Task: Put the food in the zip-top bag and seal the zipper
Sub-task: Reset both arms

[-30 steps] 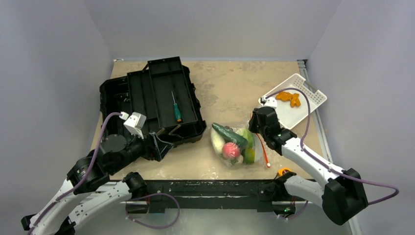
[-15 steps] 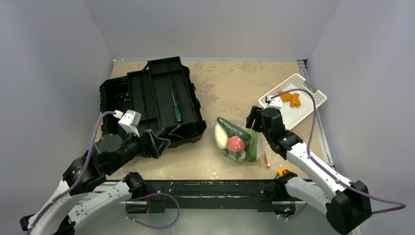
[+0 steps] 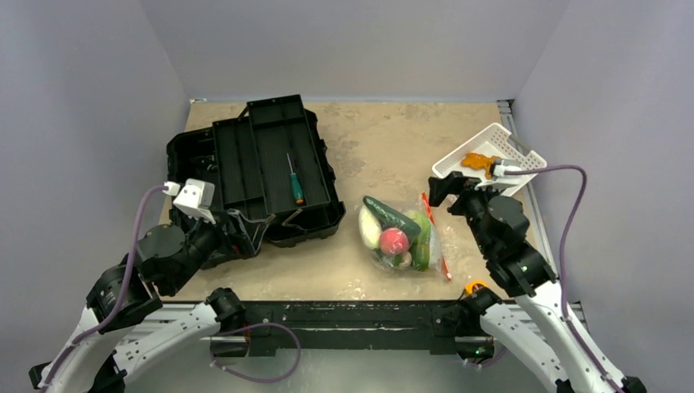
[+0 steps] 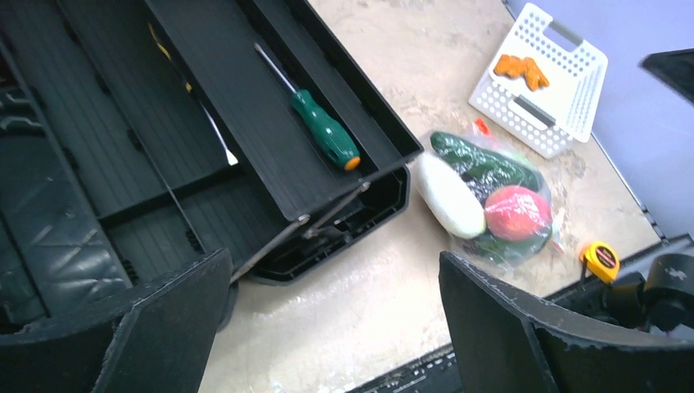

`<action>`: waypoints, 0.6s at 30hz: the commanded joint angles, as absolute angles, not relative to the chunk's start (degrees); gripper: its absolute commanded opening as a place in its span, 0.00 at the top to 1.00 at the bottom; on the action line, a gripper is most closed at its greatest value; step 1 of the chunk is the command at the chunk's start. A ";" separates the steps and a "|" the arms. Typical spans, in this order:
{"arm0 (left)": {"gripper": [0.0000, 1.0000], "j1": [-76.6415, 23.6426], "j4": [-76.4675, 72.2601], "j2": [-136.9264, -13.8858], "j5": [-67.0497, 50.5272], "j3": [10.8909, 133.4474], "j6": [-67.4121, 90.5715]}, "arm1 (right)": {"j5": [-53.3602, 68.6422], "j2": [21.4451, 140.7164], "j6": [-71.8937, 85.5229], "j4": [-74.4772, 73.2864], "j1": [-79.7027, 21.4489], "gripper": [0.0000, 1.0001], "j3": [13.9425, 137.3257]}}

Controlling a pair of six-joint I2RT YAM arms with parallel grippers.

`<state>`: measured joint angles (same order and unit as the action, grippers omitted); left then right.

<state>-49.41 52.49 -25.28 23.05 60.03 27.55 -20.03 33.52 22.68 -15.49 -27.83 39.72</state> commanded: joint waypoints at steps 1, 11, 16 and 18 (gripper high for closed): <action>0.02 -49.21 51.55 -25.33 28.73 63.74 23.46 | -22.27 30.49 19.05 -18.15 -27.65 0.01 48.43; 0.00 -49.22 51.67 -21.36 35.81 68.27 25.18 | -28.01 23.33 13.18 -21.57 -27.67 0.01 62.04; 0.00 -49.22 52.04 -19.50 36.37 69.04 25.06 | -28.11 20.51 11.24 -22.11 -27.73 0.01 66.40; 0.00 -49.22 52.39 -18.67 36.99 69.16 25.28 | -28.29 19.82 11.10 -22.54 -27.68 0.01 67.17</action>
<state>-49.41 52.42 -19.81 34.89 67.75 25.08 -26.55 20.78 13.65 -21.30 -27.83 64.64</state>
